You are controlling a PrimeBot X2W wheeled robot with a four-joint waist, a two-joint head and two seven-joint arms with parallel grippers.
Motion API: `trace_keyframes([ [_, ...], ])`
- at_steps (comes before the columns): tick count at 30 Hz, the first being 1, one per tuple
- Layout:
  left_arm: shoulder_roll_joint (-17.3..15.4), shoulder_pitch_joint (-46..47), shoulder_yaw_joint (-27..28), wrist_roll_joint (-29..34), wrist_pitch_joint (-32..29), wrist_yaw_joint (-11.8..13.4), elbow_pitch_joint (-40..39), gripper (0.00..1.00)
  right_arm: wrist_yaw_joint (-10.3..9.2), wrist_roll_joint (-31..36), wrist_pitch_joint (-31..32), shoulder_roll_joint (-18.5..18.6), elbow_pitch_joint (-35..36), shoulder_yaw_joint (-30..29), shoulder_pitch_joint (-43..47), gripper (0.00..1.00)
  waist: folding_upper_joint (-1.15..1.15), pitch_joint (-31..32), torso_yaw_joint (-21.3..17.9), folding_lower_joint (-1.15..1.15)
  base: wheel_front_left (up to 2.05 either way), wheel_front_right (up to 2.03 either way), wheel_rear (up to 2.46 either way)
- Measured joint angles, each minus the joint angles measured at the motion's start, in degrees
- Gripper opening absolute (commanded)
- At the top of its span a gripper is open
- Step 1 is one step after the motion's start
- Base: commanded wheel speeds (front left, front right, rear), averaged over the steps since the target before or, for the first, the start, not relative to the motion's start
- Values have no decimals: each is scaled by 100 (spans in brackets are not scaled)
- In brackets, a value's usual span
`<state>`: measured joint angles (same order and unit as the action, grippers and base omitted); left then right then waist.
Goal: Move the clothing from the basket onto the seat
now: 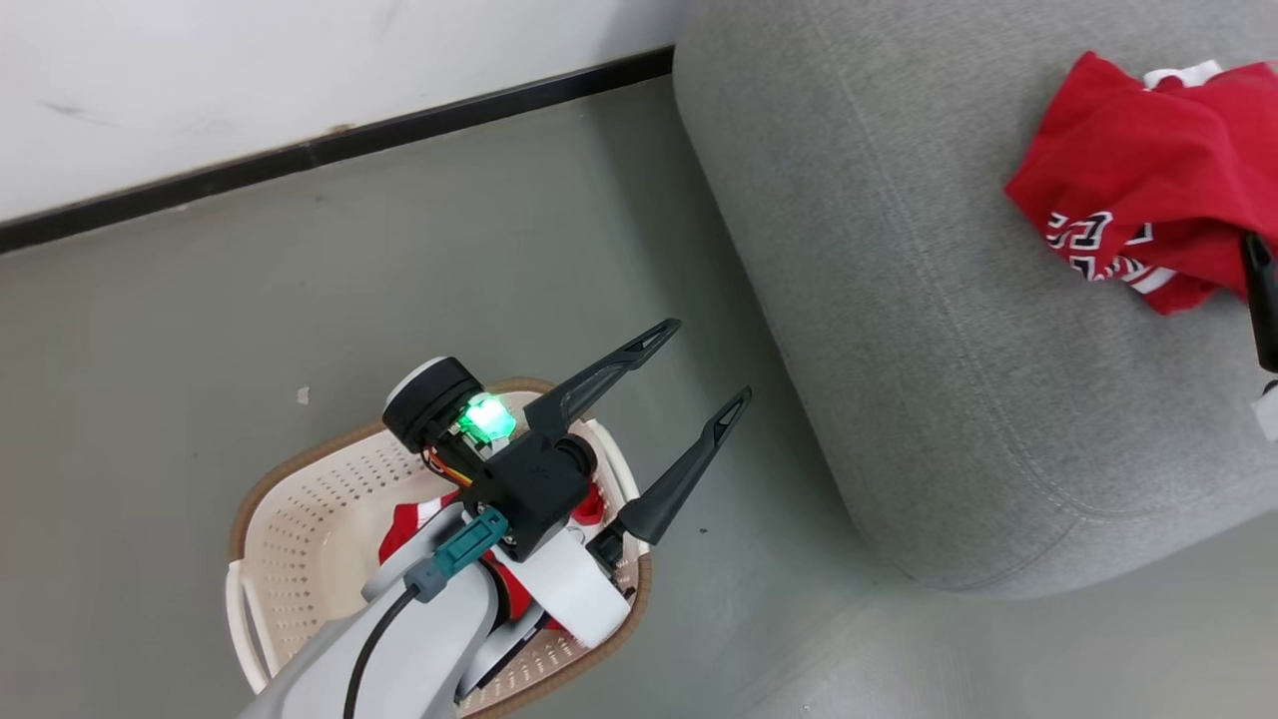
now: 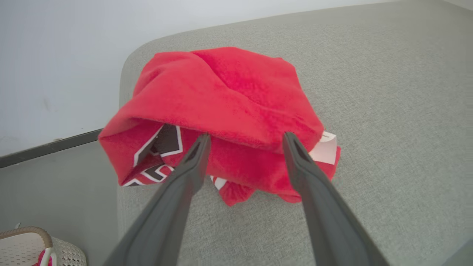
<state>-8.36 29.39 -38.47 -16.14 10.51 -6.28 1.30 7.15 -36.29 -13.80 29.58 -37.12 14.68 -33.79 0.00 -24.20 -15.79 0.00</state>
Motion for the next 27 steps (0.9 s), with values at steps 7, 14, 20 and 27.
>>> trace_keyframes([
  [7,-14,-1,83,-126,118,0,98,100,0,-204,-32,346,557,-9,396,100,0,221,-273,0,0,0,0],
  [14,8,-45,202,-192,227,9,164,100,0,-297,-40,524,1148,-107,405,100,0,498,-421,0,0,0,0],
  [20,-7,-193,386,-189,278,165,215,100,0,-211,-43,416,1488,-99,393,100,0,755,-417,0,0,0,0],
  [27,-100,-430,708,-187,325,446,290,100,0,92,-56,-16,1808,-132,320,100,0,987,-274,0,0,0,0],
])
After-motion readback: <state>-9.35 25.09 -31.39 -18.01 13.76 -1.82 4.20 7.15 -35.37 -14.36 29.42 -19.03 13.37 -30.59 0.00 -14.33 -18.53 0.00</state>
